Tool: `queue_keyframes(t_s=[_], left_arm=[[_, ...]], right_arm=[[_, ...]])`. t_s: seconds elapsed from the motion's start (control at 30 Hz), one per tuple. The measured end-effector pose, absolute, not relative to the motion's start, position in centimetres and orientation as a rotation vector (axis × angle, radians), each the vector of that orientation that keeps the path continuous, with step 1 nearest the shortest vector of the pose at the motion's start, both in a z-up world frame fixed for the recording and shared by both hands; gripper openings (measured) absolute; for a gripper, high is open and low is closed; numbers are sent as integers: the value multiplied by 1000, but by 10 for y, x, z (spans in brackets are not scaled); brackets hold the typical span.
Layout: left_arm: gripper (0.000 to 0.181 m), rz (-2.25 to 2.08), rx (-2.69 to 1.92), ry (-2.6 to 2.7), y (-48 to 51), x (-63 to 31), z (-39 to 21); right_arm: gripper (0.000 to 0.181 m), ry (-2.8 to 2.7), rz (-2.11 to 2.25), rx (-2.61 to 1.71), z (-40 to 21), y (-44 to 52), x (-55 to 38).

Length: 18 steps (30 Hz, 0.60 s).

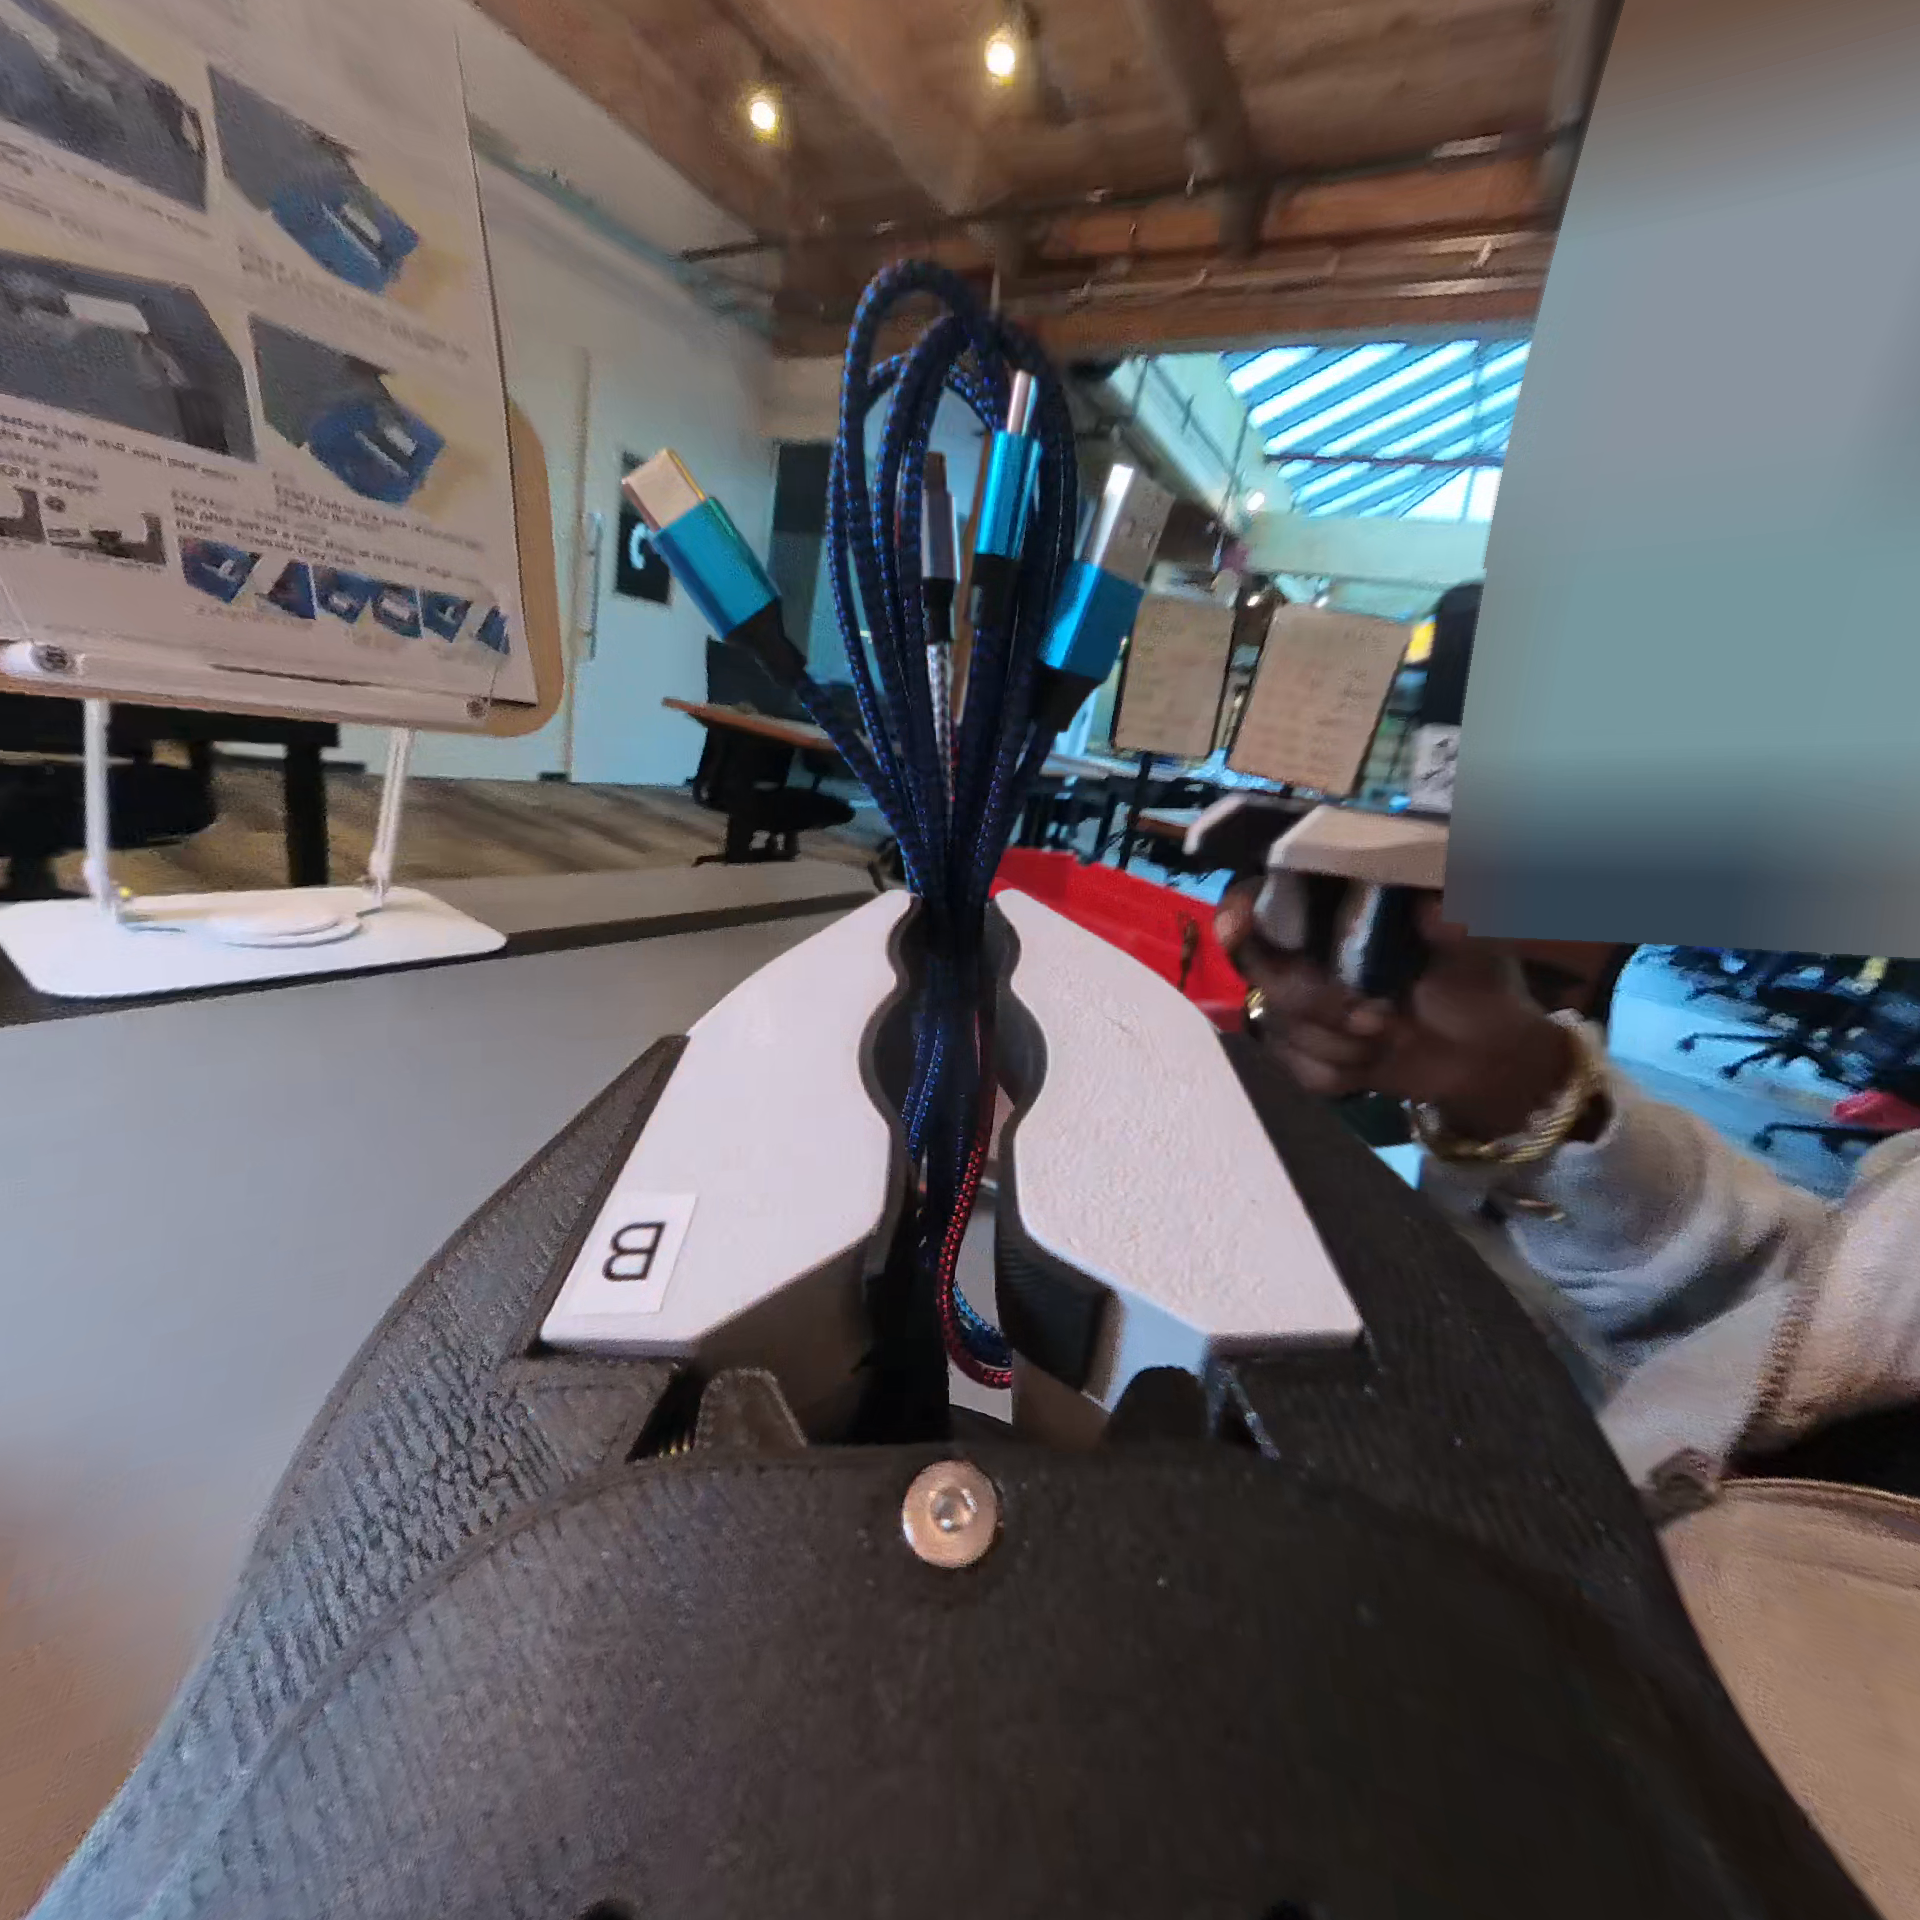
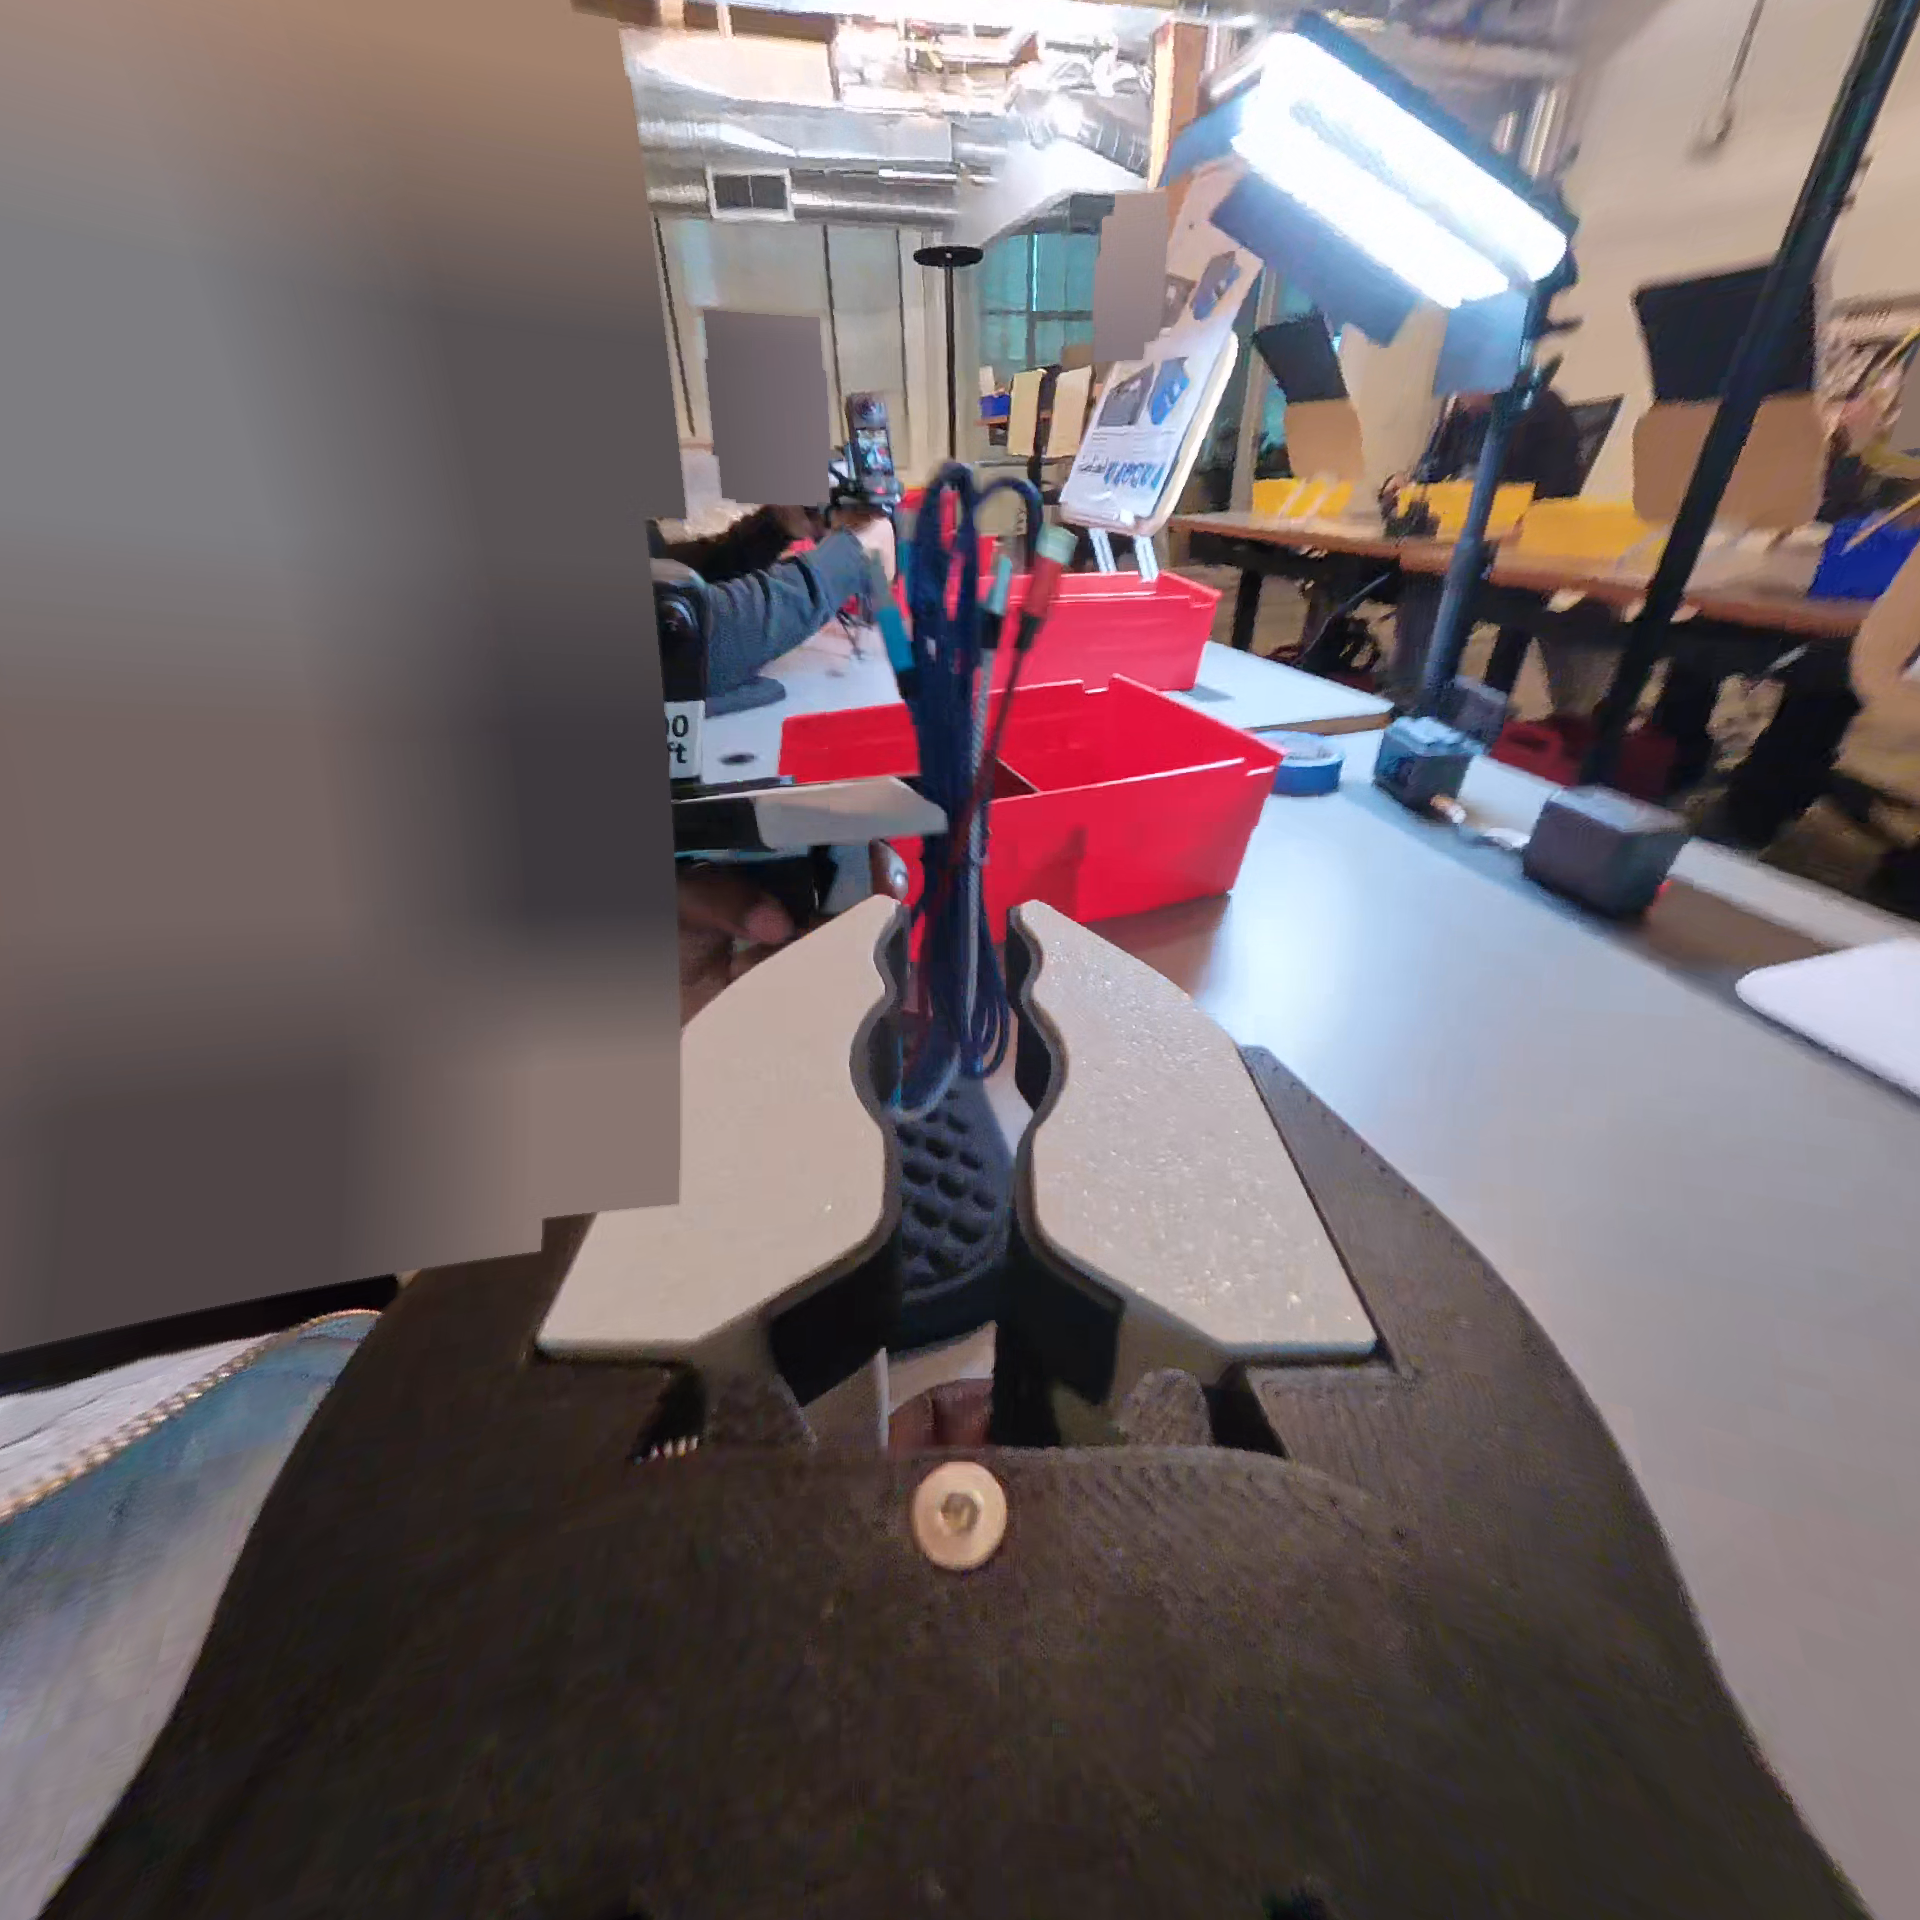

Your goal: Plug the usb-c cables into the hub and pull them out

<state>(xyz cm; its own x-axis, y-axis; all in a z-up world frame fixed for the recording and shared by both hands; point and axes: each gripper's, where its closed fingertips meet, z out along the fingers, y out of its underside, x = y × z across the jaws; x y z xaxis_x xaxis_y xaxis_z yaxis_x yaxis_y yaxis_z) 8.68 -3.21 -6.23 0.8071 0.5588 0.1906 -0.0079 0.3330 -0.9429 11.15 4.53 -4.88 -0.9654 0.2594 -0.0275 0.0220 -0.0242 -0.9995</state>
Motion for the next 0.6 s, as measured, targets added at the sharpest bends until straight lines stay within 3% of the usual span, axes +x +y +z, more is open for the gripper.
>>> queue_keyframes(t_s=[0.2, 0.6], left_arm=[[10, 435, -1262, -534, -8, 85, -77], [10, 1315, -1377, -593, -16, 65, -88]], right_arm=[[18, -1939, 1872, -78, -46, 30, 129], [19, -1651, 1869, -383, -30, 11, 111]])
